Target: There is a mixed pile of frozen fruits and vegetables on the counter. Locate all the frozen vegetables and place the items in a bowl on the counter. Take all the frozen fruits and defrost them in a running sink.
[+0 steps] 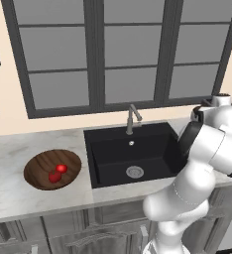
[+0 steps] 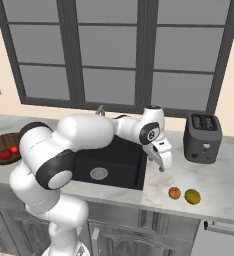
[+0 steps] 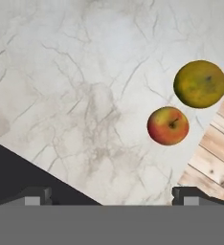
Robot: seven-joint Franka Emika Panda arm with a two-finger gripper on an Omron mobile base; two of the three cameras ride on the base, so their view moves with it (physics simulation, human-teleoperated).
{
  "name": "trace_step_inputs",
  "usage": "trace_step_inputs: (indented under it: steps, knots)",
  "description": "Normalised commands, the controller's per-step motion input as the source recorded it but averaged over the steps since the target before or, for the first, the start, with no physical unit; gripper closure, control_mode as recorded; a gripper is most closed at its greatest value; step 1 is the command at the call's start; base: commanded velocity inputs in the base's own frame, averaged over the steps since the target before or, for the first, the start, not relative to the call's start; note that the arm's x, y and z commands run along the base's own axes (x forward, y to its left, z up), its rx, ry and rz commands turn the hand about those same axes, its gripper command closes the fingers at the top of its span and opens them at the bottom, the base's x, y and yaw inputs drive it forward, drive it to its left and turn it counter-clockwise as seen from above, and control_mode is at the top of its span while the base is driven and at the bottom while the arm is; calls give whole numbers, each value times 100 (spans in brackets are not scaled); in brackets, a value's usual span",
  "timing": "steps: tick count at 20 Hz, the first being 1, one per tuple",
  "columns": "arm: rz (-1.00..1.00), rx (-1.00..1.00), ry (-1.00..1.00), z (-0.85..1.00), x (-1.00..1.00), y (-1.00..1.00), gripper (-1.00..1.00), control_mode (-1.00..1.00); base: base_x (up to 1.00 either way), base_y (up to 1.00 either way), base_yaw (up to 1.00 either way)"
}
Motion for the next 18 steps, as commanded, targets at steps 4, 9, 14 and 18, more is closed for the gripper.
trace_step_inputs:
  steps: [4,9,14,18]
  knots:
    - [-11,0,0,-5,-6,-19,-100,-100,0,0,0]
    - [-10,0,0,-2,-7,-21,-100,-100,0,0,0]
    - [-9,0,0,0,-1,-15,-100,-100,0,0,0]
    - [-8,0,0,0,0,-12,-100,-100,0,0,0]
